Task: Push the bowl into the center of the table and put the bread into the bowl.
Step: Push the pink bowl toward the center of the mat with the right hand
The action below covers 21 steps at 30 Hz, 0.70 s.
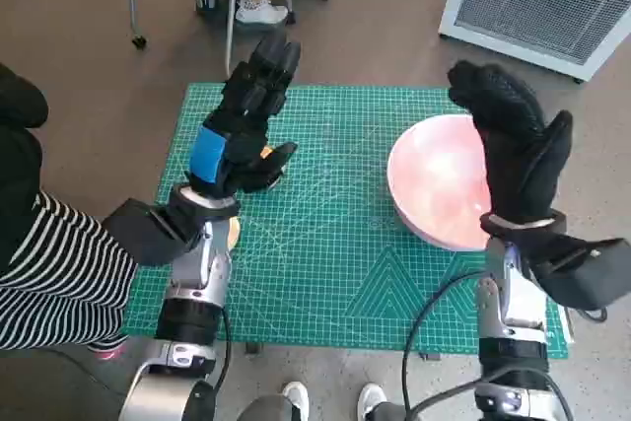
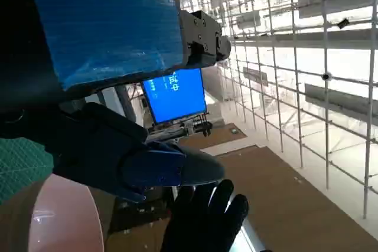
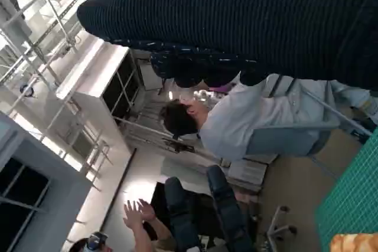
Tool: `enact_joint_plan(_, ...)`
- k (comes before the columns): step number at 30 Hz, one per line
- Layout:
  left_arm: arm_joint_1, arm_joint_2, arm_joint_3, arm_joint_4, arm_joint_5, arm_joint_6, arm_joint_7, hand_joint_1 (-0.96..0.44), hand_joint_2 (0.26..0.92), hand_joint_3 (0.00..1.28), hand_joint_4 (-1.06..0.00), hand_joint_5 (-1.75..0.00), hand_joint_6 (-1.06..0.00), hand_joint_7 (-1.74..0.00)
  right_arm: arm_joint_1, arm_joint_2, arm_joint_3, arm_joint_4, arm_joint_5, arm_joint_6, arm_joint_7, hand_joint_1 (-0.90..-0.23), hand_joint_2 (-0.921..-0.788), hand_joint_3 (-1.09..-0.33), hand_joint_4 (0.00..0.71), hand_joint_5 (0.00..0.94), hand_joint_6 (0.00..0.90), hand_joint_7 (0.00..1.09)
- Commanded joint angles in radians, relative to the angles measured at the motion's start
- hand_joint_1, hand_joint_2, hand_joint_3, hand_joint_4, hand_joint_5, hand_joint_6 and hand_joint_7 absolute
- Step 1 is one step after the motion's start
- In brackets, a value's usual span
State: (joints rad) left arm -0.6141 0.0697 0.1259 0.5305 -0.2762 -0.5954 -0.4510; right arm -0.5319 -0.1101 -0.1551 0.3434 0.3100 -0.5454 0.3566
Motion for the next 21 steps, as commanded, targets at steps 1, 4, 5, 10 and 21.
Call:
enact_joint_plan(1, 0.011, -0.003, -0.004, -0.017, 0.002, 0.007, 0.004, -0.5, 0.921, 0.31, -0.09, -0.01, -0.14, -0.12, 0.028, 0.0, -0.004, 0.0, 0.001, 0.016, 0.002, -0.655, -0.921, -0.68, 0.151, 0.0, 0.11, 0.39)
enact_joint_plan(4, 0.011, -0.003, -0.005, -0.017, 0.002, 0.008, 0.005, -0.5, 0.921, 0.31, -0.09, 0.0, -0.13, -0.12, 0.028, 0.0, -0.004, 0.0, 0.001, 0.016, 0.002, -0.655, -0.921, -0.679, 0.151, 0.0, 0.111, 0.39)
enact_joint_plan(5, 0.011, -0.003, -0.005, -0.017, 0.002, 0.008, 0.005, -0.5, 0.921, 0.31, -0.09, 0.0, -0.13, -0.13, 0.028, 0.0, -0.004, 0.0, 0.001, 0.016, 0.002, -0.655, -0.921, -0.679, 0.151, 0.0, 0.111, 0.39)
enact_joint_plan(10, 0.009, -0.011, -0.004, -0.006, -0.003, 0.0, 0.0, -0.5, 0.921, 0.31, -0.08, 0.0, -0.13, -0.13, 0.023, 0.002, 0.0, 0.01, -0.005, 0.011, 0.003, -0.652, -0.921, -0.678, 0.153, 0.001, 0.113, 0.4)
enact_joint_plan(21, 0.01, -0.018, -0.003, -0.009, -0.004, 0.004, 0.002, -0.5, 0.921, 0.3, -0.08, 0.0, -0.12, -0.15, 0.024, -0.004, 0.008, 0.006, -0.011, 0.017, 0.007, -0.648, -0.921, -0.673, 0.154, 0.001, 0.108, 0.39)
